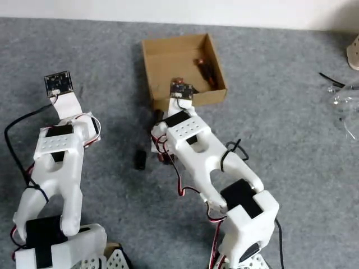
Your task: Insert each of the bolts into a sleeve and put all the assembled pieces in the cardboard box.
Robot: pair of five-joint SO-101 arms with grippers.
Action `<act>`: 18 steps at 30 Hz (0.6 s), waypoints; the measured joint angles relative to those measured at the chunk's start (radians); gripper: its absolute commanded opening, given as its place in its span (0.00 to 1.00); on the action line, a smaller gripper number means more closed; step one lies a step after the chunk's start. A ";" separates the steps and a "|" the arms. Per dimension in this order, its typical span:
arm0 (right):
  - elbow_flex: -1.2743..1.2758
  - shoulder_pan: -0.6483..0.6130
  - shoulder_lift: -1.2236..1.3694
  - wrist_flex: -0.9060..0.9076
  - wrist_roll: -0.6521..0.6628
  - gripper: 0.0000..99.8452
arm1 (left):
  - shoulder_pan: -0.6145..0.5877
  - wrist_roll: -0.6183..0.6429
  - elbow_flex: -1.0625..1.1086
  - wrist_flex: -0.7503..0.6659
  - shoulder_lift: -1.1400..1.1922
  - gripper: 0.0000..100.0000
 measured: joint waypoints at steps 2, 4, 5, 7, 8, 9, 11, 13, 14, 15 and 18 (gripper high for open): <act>0.000 -0.015 0.000 0.000 0.002 0.16 | 0.000 0.000 0.000 0.000 0.000 0.10; 0.000 -0.034 0.000 0.000 0.002 0.16 | 0.000 0.000 0.000 0.000 0.000 0.10; 0.002 -0.046 0.006 -0.006 0.002 0.16 | 0.000 0.000 0.000 0.000 0.000 0.10; 0.002 -0.057 0.011 -0.006 0.003 0.16 | 0.000 0.000 0.000 0.000 0.000 0.10; 0.002 -0.058 0.011 -0.008 0.003 0.16 | 0.000 0.000 0.000 0.000 0.000 0.10; 0.002 -0.058 0.011 -0.008 0.003 0.16 | 0.000 0.000 0.000 0.000 0.000 0.10; 0.002 -0.058 0.011 -0.008 0.003 0.16 | 0.000 0.000 0.000 0.000 0.000 0.10; 0.002 -0.058 0.012 -0.008 0.003 0.16 | 0.000 0.000 0.000 0.000 0.000 0.10; 0.002 -0.058 0.015 -0.008 0.003 0.16 | 0.000 0.000 0.000 0.000 0.000 0.10; 0.002 -0.058 0.015 -0.008 0.003 0.16 | 0.000 0.000 0.000 0.000 0.000 0.10; 0.002 -0.046 0.015 -0.008 0.003 0.16 | 0.000 0.000 0.000 0.000 0.000 0.10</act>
